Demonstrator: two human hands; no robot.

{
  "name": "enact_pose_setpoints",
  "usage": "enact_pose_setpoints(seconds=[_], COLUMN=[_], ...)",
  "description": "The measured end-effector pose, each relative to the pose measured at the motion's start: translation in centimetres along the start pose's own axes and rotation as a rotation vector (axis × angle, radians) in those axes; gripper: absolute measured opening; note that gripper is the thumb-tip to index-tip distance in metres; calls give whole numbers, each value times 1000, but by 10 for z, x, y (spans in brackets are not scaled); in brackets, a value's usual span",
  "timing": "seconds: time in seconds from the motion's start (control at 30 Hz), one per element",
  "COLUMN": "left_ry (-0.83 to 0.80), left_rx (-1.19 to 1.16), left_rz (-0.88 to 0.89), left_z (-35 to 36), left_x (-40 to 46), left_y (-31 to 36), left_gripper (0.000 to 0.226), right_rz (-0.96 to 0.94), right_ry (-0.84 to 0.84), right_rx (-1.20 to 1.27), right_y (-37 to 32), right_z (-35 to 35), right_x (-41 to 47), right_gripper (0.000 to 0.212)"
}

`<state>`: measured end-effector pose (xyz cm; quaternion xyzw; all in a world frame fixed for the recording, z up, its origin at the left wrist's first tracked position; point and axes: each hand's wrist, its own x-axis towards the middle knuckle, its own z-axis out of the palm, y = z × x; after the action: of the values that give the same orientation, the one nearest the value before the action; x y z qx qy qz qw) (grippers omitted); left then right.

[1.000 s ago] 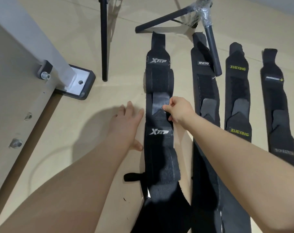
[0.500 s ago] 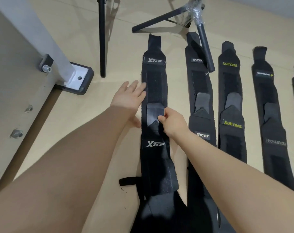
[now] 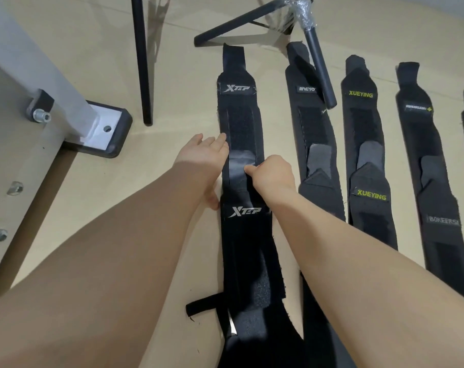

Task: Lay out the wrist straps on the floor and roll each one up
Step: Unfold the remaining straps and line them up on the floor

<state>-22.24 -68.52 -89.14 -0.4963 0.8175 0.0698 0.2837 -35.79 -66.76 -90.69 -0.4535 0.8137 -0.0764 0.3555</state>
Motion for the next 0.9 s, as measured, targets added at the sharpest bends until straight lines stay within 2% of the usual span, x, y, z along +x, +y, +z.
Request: enact_pose_setpoints(seconds=[0.1, 0.13, 0.2, 0.23, 0.27, 0.37, 0.5, 0.53, 0.6, 0.7, 0.77, 0.83, 0.9], left_ry=[10, 13, -12, -24, -36, -51, -51, -54, -53, 21, 83, 140, 185], left_rx=[-5, -18, -25, -25, -28, 5, 163, 210, 244, 152, 96, 69, -5], left_rz=[3, -3, -17, -23, -27, -46, -97, -116, -173, -266, -294, -310, -338], left_z=[-2, -3, -4, -5, -5, -6, -14, -17, -16, -8, -5, -5, 0], left_x=[1, 2, 2, 2, 2, 3, 7, 6, 2, -7, -17, -31, -44], left_y=[2, 2, 2, 2, 2, 3, 23, 27, 28, 25, 30, 41, 51], left_gripper=[137, 137, 138, 138, 139, 135, 87, 84, 95, 125, 114, 99, 92], right_rz=[-53, -178, -544, -684, -732, -637, -540, -533, -545, -520, -379, -236, -191], right_ry=[64, 119, 168, 144, 111, 78, 14, -42, -105, 0, -22, -125, -159], right_rx=[-121, -271, -563, -645, -683, -745, -694, -659, -565, -202, -12, 75, 116], right_y=[-3, -2, 4, 11, 17, 26, 10, 8, 17, 59, 85, 106, 121], right_z=[-6, -7, -4, -1, 1, 3, -3, -8, -19, -25, -23, -19, -13], right_x=[-6, -11, -25, -30, -34, -41, -34, -34, -43, -75, -97, -114, -132], right_gripper=[27, 26, 25, 34, 45, 67, 66, 67, 66, 46, 34, 37, 38])
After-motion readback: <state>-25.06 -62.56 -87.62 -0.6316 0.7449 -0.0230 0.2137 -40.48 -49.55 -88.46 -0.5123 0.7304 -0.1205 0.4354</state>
